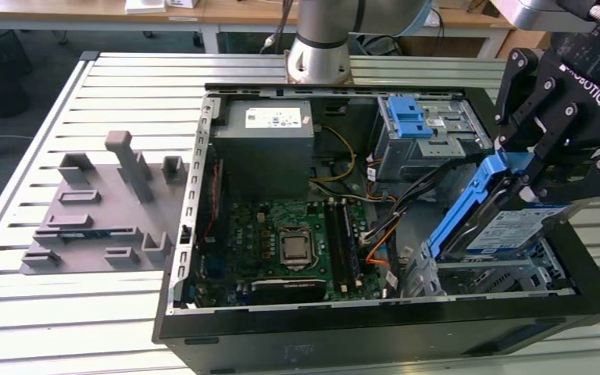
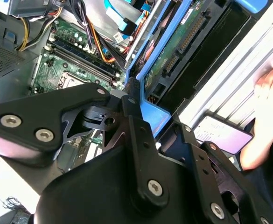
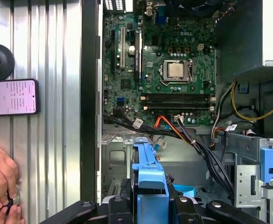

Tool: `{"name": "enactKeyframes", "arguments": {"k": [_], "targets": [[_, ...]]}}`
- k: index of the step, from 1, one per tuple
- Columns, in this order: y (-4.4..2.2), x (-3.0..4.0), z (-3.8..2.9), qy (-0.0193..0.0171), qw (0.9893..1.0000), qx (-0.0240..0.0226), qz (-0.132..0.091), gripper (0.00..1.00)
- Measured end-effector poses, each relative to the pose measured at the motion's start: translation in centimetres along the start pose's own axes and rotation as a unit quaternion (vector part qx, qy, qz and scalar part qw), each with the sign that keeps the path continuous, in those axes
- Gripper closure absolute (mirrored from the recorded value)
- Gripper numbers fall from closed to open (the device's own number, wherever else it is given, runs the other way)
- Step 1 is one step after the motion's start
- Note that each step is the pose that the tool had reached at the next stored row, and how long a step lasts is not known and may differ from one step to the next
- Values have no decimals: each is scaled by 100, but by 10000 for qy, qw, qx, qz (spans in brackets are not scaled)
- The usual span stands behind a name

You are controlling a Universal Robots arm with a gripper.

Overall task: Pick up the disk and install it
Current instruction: 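Insert the disk into the insertion slot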

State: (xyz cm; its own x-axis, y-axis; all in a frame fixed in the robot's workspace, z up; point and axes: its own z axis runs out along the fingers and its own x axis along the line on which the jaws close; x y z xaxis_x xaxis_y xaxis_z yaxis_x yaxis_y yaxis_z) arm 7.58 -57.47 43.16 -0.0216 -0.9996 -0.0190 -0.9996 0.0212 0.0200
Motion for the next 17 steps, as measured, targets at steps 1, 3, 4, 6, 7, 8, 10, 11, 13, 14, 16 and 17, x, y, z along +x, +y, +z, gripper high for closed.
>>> {"name": "enactKeyframes", "arguments": {"k": [1, 3, 4, 6, 7, 8, 10, 11, 13, 14, 16, 17], "targets": [[0, 0, 7, 0, 10000, 0, 0, 64], [0, 1, 26, 0, 10000, 0, 0, 64], [-1, 1, 36, 0, 10000, 0, 0, 64], [-1, 2, 59, 0, 10000, 0, 0, 64], [-1, 2, 72, -1, 10000, 0, 0, 64], [-2, 2, 84, 0, 10000, 0, 0, 64], [-2, 2, 107, 0, 10000, 0, 0, 64], [-3, 3, 118, -1, 10000, 0, 0, 64], [-3, 3, 135, -1, 10000, 0, 0, 64], [-4, 3, 142, 0, 10000, 0, 0, 64], [-4, 3, 155, 0, 10000, 0, 0, 64], [-4, 3, 160, 0, 10000, 0, 0, 64]]}}
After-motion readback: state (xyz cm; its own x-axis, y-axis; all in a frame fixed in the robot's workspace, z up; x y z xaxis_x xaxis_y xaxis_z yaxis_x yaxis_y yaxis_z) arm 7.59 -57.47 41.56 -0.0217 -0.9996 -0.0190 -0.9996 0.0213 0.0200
